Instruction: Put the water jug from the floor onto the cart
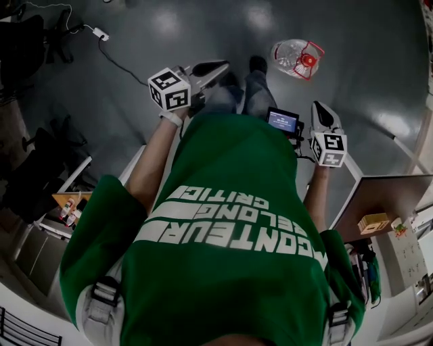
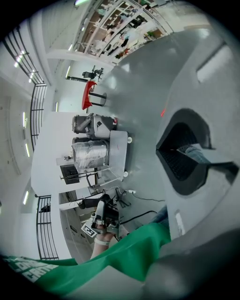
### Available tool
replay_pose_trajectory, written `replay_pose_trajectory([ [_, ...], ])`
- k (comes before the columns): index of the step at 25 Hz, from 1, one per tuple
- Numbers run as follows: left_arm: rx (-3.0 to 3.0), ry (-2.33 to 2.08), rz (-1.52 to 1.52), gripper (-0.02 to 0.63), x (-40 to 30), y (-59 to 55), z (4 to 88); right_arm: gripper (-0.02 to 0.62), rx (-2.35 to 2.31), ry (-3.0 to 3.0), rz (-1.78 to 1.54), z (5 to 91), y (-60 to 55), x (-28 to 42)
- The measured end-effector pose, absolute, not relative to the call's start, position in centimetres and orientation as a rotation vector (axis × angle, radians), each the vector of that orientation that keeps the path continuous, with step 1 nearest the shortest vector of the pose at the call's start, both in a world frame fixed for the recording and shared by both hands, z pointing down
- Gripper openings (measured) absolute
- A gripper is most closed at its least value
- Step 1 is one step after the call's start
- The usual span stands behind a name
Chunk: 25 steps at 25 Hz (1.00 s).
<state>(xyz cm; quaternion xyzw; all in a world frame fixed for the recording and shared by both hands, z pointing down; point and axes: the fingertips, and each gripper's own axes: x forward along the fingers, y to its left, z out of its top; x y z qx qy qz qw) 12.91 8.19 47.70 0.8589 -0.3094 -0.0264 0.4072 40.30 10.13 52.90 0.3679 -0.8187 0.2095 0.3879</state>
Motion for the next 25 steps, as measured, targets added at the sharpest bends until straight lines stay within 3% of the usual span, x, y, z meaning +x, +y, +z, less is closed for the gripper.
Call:
replay_pose_trajectory([
  [9, 2.242, -0.782, 0.008, 0.009, 17.9, 4.5, 46.5, -0.006, 0.965, -2.096, 0.577, 56.2, 2.7, 43.5],
  [25, 2.297, -0.576, 0.219, 0.009, 29.3, 0.4, 49.0, -0.006, 0.957, -1.931, 0.739, 70.3, -3.6, 48.9],
])
